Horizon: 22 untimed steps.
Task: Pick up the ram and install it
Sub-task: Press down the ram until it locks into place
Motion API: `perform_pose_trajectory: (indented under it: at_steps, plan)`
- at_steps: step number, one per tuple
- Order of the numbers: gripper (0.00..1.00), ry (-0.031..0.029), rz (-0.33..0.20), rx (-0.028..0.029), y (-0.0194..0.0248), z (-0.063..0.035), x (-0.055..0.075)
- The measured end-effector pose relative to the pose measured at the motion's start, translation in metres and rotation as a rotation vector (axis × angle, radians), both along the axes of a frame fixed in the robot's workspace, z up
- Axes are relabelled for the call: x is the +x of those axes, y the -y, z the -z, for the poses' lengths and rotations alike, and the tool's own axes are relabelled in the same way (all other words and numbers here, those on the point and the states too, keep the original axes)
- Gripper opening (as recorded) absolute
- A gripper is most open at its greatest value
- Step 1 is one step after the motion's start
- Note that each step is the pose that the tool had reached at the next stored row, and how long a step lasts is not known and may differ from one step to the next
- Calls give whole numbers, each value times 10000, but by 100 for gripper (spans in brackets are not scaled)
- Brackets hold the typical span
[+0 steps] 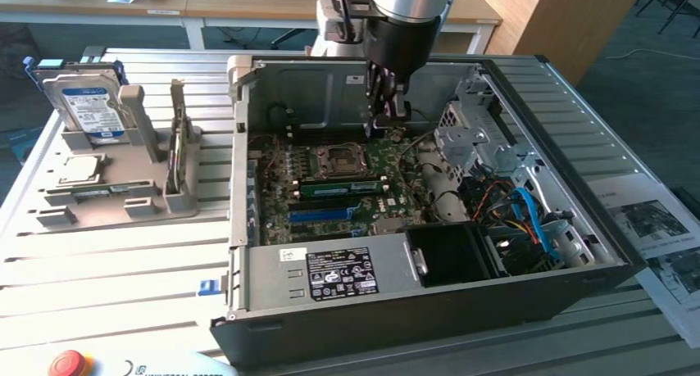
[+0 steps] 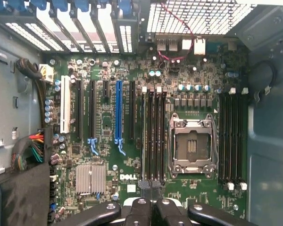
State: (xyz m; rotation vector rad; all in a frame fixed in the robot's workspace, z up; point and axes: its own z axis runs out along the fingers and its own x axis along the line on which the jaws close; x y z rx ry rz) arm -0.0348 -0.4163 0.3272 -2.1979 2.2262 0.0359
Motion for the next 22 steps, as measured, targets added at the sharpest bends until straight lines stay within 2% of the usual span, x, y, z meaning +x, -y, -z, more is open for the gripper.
perform_pose_trajectory:
  at_steps: [22]
  plan:
    - [10, -30, 0, 0, 0, 0, 392]
